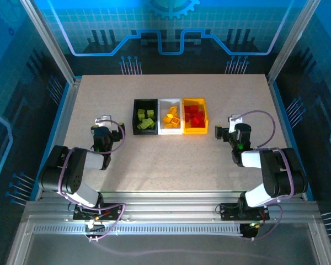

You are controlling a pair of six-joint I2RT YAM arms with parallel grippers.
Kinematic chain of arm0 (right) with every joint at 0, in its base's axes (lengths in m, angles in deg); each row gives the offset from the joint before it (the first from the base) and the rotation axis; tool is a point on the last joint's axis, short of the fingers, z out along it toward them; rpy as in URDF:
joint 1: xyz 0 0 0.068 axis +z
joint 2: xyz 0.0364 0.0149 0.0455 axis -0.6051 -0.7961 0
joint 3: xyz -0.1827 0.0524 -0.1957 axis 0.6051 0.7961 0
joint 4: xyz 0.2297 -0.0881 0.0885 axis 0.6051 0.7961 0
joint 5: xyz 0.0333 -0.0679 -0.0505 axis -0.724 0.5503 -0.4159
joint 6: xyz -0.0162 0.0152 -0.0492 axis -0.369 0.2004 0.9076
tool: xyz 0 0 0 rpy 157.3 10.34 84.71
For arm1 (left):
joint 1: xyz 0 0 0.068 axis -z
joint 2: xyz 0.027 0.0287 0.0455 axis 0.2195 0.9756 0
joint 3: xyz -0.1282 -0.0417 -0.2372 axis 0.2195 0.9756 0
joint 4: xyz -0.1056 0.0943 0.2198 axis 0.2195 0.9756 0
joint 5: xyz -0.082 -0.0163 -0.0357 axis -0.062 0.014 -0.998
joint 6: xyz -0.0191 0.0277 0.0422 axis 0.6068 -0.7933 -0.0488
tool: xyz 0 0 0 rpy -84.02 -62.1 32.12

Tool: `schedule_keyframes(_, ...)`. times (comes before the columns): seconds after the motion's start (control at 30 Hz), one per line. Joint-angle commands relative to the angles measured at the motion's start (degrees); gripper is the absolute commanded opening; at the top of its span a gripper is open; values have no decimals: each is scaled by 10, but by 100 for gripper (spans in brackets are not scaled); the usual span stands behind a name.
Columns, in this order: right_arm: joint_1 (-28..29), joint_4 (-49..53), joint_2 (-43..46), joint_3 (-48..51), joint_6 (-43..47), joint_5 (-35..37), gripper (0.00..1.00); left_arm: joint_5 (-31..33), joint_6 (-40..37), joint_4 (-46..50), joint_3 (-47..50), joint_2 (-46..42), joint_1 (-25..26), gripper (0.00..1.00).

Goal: Sort the legos into containers by color

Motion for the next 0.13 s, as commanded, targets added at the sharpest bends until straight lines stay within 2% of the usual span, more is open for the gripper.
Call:
schedule_keyframes(0.0,2,-29,4,-9,9,-2,100,-10,8,-22,-11,4,-5,99)
schedule_keyframes(0.1,2,-29,4,-9,9,-2,100,-10,9,-22,-11,4,-5,99)
